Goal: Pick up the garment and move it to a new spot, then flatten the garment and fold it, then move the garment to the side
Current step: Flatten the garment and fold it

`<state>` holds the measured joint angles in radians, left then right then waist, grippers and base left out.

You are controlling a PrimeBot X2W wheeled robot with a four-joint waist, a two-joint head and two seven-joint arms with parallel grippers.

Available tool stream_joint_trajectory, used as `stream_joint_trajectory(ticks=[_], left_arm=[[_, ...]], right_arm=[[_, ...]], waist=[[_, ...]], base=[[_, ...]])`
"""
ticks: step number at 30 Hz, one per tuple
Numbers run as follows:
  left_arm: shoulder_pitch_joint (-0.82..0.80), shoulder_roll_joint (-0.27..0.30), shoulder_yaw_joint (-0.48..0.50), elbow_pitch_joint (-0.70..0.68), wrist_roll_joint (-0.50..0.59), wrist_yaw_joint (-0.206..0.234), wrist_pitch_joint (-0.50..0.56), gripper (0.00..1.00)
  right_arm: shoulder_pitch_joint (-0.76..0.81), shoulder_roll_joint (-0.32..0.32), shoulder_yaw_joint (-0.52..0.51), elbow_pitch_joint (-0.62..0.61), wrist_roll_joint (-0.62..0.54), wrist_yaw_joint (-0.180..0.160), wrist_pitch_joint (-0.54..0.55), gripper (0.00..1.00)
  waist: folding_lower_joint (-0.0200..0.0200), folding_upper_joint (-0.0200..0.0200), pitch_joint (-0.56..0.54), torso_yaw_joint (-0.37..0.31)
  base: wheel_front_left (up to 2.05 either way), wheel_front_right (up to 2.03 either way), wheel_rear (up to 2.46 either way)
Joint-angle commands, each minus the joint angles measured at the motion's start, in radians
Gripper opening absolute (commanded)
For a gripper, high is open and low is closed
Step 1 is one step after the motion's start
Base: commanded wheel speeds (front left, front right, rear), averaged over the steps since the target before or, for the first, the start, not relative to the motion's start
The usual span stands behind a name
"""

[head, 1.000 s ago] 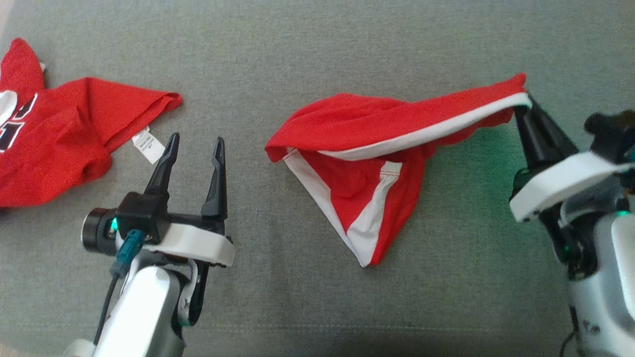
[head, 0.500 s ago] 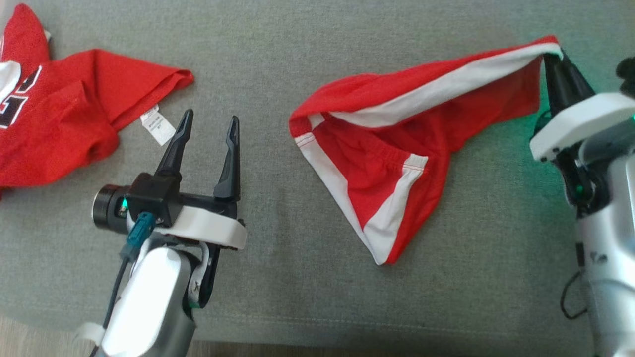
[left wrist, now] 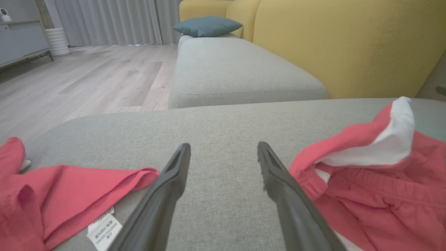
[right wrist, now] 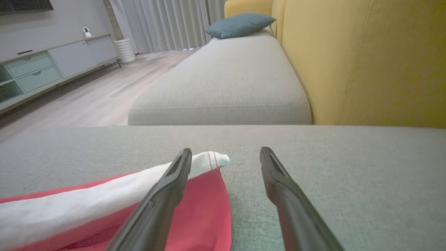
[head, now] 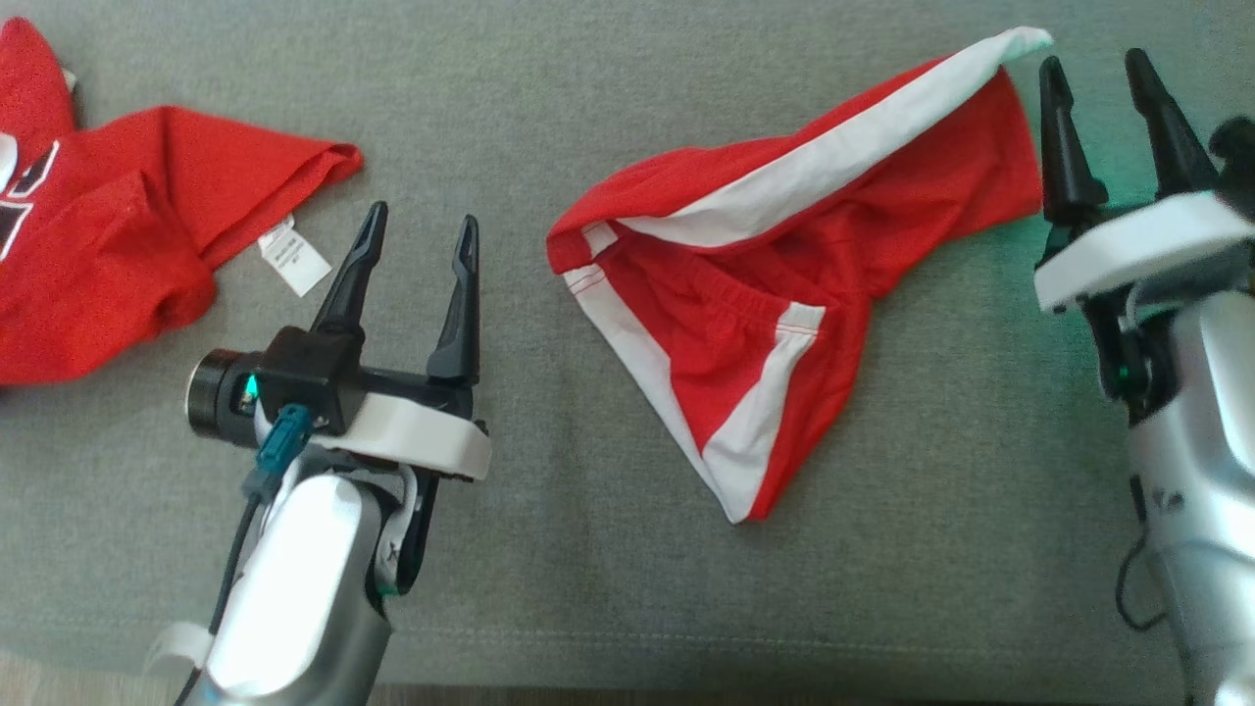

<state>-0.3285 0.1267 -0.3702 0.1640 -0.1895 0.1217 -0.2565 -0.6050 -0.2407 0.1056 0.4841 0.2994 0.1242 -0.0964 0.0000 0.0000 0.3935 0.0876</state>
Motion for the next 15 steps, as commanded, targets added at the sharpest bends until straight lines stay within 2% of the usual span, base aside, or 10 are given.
stream_joint_trajectory(ticks=[1,8,15], left_arm=[[-0.013,0.014,0.044,-0.026,0.008,-0.004,-0.005,1.00],[0.022,0.026,0.070,-0.017,0.006,0.000,-0.005,1.00],[0.062,0.038,0.087,-0.019,0.003,0.006,-0.005,1.00]], right_arm=[[0.035,-0.013,0.018,-0.043,-0.007,0.007,-0.025,1.00],[0.181,-0.001,-0.015,-0.204,-0.049,0.007,-0.096,1.00],[0.360,0.060,-0.065,-0.408,-0.087,0.007,-0.049,1.00]], waist=[[0.0000,0.0000,-0.014,-0.010],[0.0000,0.0000,-0.070,-0.049],[0.0000,0.0000,-0.112,-0.076]], base=[[0.00,0.00,0.00],[0.00,0.00,0.00],[0.00,0.00,0.00]])
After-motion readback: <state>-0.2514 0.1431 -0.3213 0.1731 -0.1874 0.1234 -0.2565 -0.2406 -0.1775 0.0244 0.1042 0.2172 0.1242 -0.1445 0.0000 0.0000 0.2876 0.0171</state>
